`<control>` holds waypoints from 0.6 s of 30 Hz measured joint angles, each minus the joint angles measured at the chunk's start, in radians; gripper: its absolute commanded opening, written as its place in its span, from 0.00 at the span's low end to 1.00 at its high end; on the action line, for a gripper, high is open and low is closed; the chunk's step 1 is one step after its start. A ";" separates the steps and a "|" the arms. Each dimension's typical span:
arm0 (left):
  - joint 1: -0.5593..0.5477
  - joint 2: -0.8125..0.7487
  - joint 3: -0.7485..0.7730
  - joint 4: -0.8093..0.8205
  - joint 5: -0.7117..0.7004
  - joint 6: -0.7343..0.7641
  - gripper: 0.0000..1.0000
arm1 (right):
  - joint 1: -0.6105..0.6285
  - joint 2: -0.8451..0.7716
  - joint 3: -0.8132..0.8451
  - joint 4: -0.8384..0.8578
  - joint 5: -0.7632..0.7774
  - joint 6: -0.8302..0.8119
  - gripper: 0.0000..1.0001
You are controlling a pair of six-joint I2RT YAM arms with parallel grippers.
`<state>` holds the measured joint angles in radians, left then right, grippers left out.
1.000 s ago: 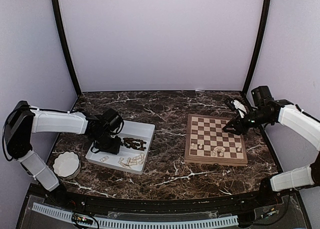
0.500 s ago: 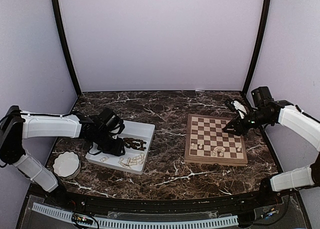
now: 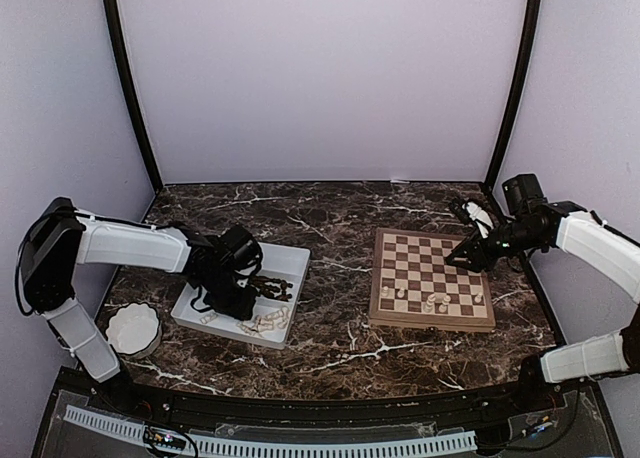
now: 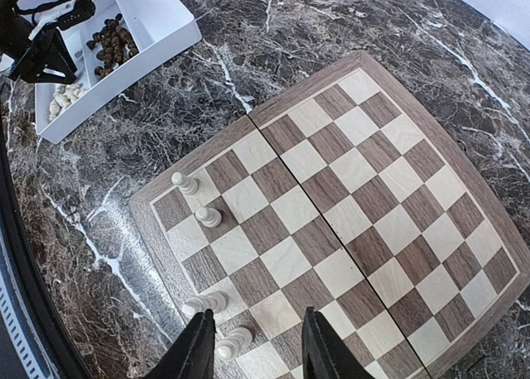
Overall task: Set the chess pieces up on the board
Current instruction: Pick up the pawn from the storage box.
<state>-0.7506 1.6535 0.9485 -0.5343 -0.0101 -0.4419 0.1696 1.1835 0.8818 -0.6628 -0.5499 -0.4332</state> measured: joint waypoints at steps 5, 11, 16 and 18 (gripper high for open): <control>0.000 0.022 0.018 -0.016 -0.007 0.003 0.21 | 0.000 0.000 0.000 0.005 0.000 -0.001 0.37; -0.005 0.027 0.019 -0.023 -0.009 0.005 0.14 | 0.000 0.014 0.000 0.005 -0.010 -0.007 0.37; -0.007 0.027 0.040 -0.059 -0.008 0.005 0.09 | 0.000 0.061 0.040 -0.032 -0.016 -0.024 0.34; -0.007 0.027 0.073 -0.089 -0.012 0.003 0.10 | 0.001 0.077 0.079 -0.046 -0.016 -0.030 0.33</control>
<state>-0.7574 1.6810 1.0214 -0.6235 -0.0223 -0.4393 0.1707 1.2602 0.9604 -0.7086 -0.5655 -0.4629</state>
